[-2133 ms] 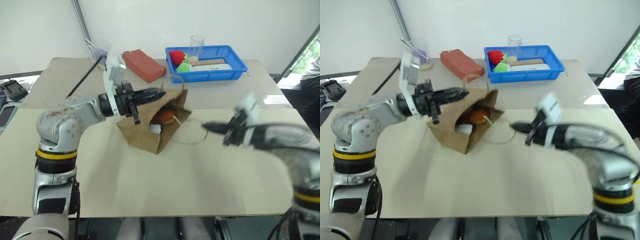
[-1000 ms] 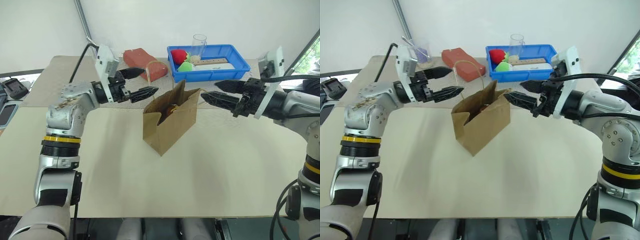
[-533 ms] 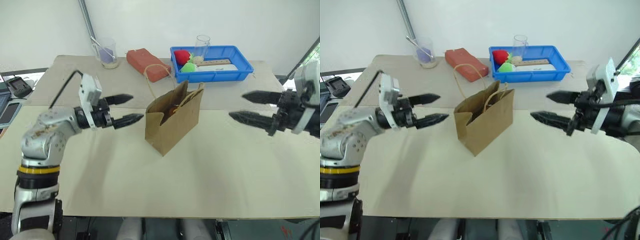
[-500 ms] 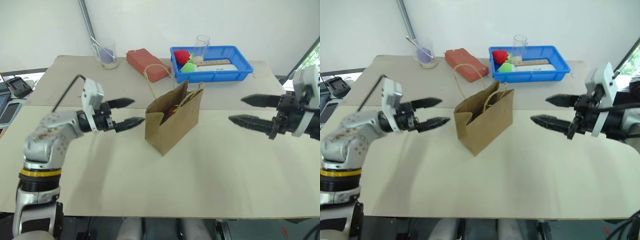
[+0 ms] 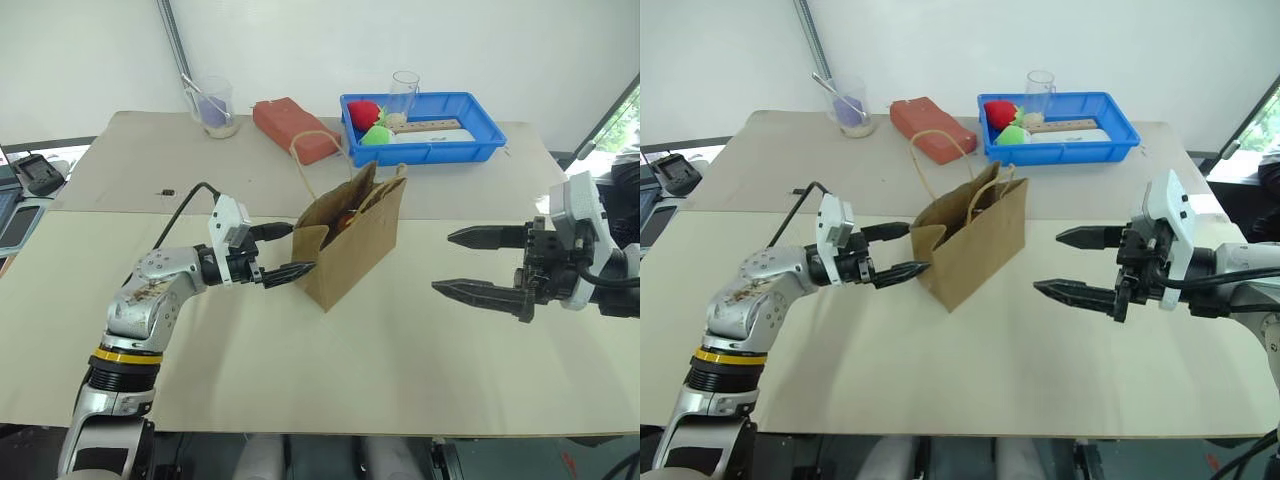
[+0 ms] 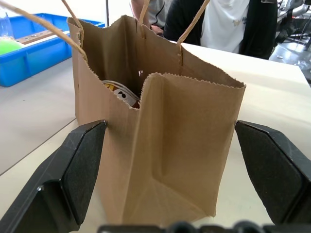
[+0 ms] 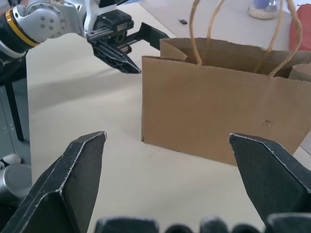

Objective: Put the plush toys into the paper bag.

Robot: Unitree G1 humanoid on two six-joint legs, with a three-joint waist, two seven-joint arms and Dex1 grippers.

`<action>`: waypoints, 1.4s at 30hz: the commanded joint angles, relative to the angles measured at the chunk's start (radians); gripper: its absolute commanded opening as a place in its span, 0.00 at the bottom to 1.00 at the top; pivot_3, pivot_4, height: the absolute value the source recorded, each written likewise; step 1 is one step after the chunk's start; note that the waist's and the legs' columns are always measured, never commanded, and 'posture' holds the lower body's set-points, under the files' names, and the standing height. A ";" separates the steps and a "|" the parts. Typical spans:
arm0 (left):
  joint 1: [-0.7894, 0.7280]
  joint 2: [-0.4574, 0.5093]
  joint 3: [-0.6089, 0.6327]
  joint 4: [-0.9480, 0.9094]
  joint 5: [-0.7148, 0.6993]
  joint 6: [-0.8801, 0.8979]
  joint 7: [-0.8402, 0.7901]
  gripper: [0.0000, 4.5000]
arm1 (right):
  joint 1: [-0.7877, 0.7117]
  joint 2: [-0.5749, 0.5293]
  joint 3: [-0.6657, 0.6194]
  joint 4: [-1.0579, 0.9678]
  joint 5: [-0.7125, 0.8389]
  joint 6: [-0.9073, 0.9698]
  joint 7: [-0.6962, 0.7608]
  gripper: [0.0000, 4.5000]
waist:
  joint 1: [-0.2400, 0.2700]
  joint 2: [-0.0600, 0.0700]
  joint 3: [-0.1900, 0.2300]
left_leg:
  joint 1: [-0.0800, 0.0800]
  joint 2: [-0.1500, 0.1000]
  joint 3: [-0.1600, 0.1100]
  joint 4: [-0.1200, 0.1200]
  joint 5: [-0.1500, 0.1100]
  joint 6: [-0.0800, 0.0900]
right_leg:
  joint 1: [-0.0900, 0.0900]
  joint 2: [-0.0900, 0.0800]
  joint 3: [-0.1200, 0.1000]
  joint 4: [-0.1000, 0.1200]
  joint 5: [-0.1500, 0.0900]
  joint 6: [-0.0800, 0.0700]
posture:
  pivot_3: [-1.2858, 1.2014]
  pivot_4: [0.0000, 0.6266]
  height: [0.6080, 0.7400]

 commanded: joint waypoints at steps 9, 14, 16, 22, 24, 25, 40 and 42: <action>0.029 -0.062 -0.040 -0.121 0.038 0.015 0.134 1.00 | 0.012 -0.050 0.019 -0.031 0.001 -0.017 0.007 0.99 | 0.000 0.000 0.000 | 0.000 0.000 0.000 0.000 0.000 0.000 | 0.000 0.000 0.000 0.000 0.000 0.000 | 0.52 0.24 1.00; 0.045 -0.102 -0.072 -0.128 0.087 0.021 0.228 1.00 | -0.015 -0.055 0.044 -0.024 -0.006 -0.023 0.006 0.99 | 0.001 0.000 0.000 | 0.000 0.000 0.000 0.000 0.000 0.000 | 0.000 0.000 0.000 0.000 0.000 0.000 | 0.52 0.24 1.00; 0.042 -0.124 -0.081 -0.121 0.117 0.011 0.271 1.00 | -0.029 -0.054 0.052 -0.021 -0.008 -0.024 0.002 0.99 | 0.001 0.000 0.000 | 0.000 0.000 0.000 0.000 0.000 0.000 | 0.000 0.000 0.000 0.000 0.000 0.000 | 0.52 0.24 1.00; 0.019 -0.196 -0.083 -0.122 0.118 0.034 0.353 1.00 | -0.091 -0.027 0.067 -0.010 0.023 -0.005 -0.039 0.99 | 0.002 0.000 0.000 | 0.000 -0.001 0.000 0.000 0.000 0.000 | 0.000 0.000 0.000 0.000 0.000 0.000 | 0.52 0.24 1.00; 0.019 -0.209 -0.087 -0.129 0.111 0.042 0.357 0.94 | -0.099 -0.025 0.073 -0.010 0.020 -0.009 -0.045 1.00 | 0.001 0.000 0.000 | 0.000 -0.001 0.000 0.000 0.000 0.000 | 0.000 0.000 0.000 0.000 0.000 0.000 | 0.52 0.24 1.00; 0.020 -0.212 -0.089 -0.131 0.106 0.048 0.354 0.88 | -0.102 -0.023 0.076 -0.008 0.015 -0.013 -0.047 1.00 | 0.001 0.000 0.000 | 0.000 -0.001 0.000 0.000 0.000 0.000 | 0.000 0.000 0.000 0.000 0.000 0.000 | 0.52 0.24 1.00; -0.040 -0.133 -0.069 -0.055 0.095 -0.013 0.198 0.01 | -0.029 -0.023 0.032 -0.005 -0.067 -0.074 -0.065 1.00 | 0.001 0.000 0.000 | 0.000 -0.001 0.000 0.000 0.000 0.000 | 0.000 0.000 0.000 0.000 0.000 0.000 | 0.52 0.24 1.00; -0.080 -0.100 -0.067 -0.025 0.071 -0.024 0.115 0.01 | 0.016 -0.039 -0.015 -0.001 -0.092 -0.084 -0.059 1.00 | 0.002 0.000 0.000 | 0.000 -0.001 0.000 0.000 0.000 0.000 | 0.000 0.000 0.000 0.000 0.000 0.000 | 0.52 0.24 1.00</action>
